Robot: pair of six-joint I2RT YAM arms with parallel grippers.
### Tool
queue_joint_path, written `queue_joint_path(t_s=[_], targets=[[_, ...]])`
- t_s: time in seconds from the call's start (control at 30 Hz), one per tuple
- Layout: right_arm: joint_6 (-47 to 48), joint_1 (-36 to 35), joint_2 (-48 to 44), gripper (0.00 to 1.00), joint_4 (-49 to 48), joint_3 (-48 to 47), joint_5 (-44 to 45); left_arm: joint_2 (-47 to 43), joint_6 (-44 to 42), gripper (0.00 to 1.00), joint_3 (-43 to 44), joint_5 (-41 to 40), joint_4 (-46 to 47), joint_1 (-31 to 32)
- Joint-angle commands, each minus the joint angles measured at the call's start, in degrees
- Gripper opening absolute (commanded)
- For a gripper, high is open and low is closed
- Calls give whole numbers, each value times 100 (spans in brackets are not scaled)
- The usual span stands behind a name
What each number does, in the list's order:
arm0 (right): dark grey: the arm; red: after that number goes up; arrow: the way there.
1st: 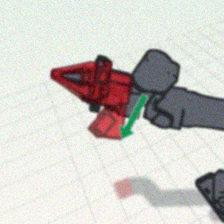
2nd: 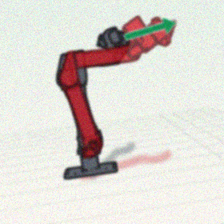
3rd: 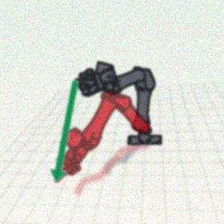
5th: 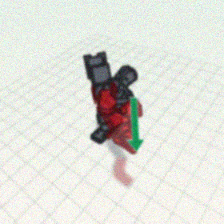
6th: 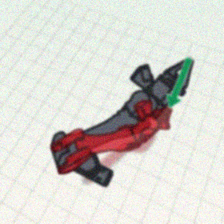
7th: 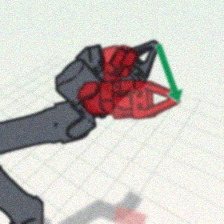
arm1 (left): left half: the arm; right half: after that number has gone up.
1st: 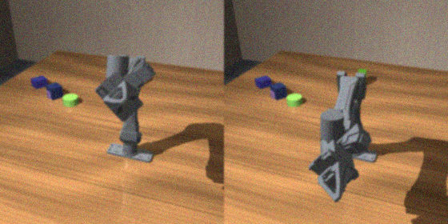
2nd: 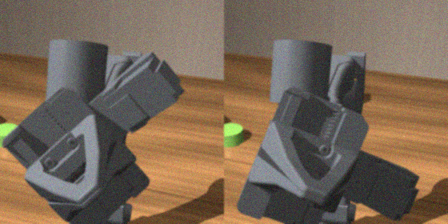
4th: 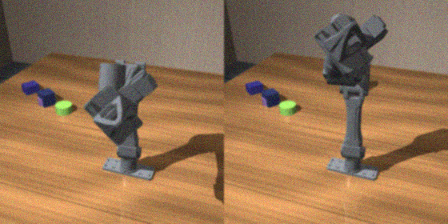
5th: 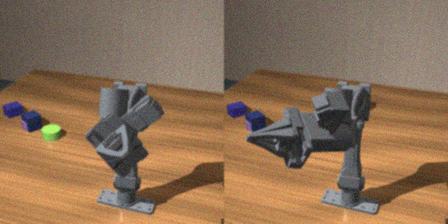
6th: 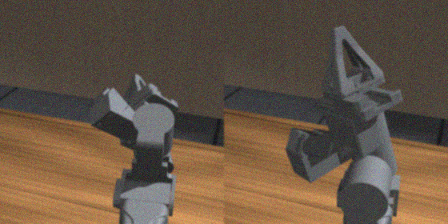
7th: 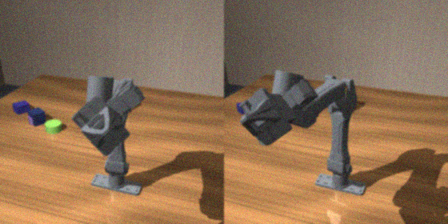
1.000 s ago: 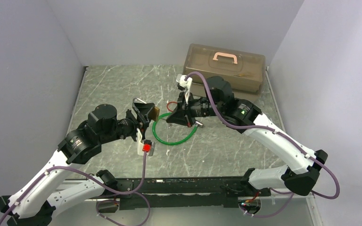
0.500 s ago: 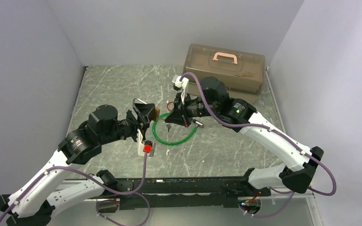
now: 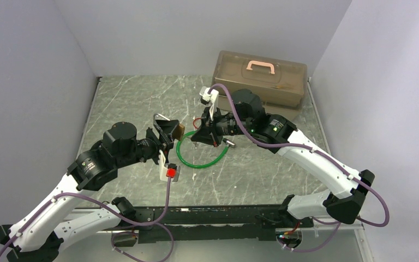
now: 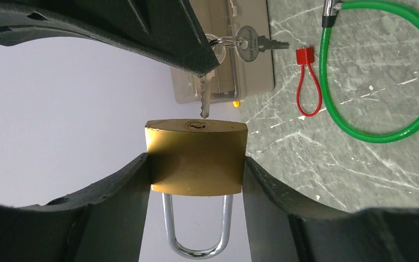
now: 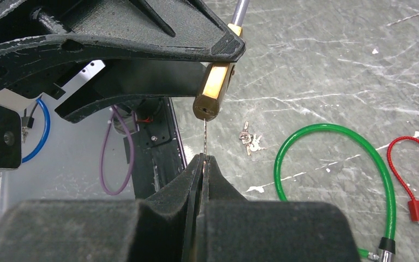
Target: Unlock with the key
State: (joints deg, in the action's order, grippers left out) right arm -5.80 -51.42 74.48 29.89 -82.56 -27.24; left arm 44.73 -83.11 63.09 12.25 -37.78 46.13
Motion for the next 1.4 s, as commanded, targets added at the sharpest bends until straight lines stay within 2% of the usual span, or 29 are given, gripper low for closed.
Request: queue_joint_path(t_s=[0.0,0.67,1.37], targets=[[-94,-20,-56,0,-298,-225,84,-97,-148,0,138,-30,484,53],[-184,-38,173,0,-315,-365,169,-89,-147,0,110,-167,576,97],[-372,-327,340,0,-561,-365,557,-61,-82,0,-177,-932,1218,384]])
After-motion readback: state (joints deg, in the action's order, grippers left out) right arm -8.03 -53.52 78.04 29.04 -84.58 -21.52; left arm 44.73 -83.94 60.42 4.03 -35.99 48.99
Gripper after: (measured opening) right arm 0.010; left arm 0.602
